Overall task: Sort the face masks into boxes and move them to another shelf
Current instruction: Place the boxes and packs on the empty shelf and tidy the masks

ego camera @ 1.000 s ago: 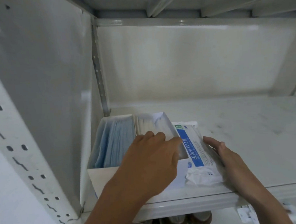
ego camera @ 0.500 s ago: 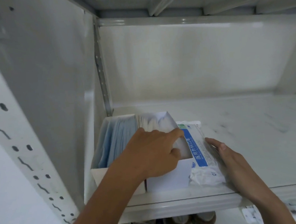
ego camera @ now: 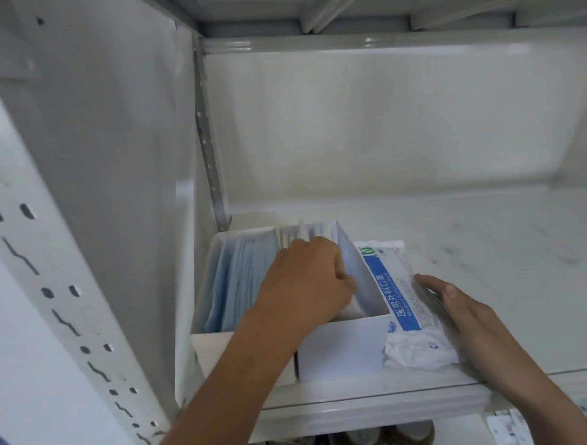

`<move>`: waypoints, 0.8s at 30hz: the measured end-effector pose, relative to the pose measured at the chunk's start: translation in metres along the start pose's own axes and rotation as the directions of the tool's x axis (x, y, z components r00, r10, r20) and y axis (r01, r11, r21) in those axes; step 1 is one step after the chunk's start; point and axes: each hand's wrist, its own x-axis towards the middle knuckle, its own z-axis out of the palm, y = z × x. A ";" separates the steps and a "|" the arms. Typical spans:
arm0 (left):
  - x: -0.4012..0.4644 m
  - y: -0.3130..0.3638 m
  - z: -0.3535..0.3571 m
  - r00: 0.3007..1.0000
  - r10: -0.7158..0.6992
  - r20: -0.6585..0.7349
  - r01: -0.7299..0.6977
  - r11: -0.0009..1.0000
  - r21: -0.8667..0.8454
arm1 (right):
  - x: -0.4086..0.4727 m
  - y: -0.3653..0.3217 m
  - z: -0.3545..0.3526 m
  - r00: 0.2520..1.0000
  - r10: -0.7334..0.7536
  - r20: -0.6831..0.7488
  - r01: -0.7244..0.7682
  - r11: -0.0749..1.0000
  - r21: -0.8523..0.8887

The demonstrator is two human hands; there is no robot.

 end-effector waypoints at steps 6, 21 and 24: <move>-0.019 -0.004 -0.008 0.986 0.166 0.005 -0.166 0.984 0.061 | 0.000 0.002 -0.001 1.000 0.013 0.010 -0.012 1.000 -0.014; -0.045 -0.016 -0.013 0.976 0.220 0.010 -0.211 0.922 0.324 | -0.010 -0.011 0.001 0.981 -0.166 -0.096 0.152 0.979 -0.137; -0.048 -0.016 -0.010 0.964 0.267 -0.011 -0.249 0.912 0.328 | -0.013 -0.034 0.005 0.897 -0.414 -0.155 0.337 0.867 -0.368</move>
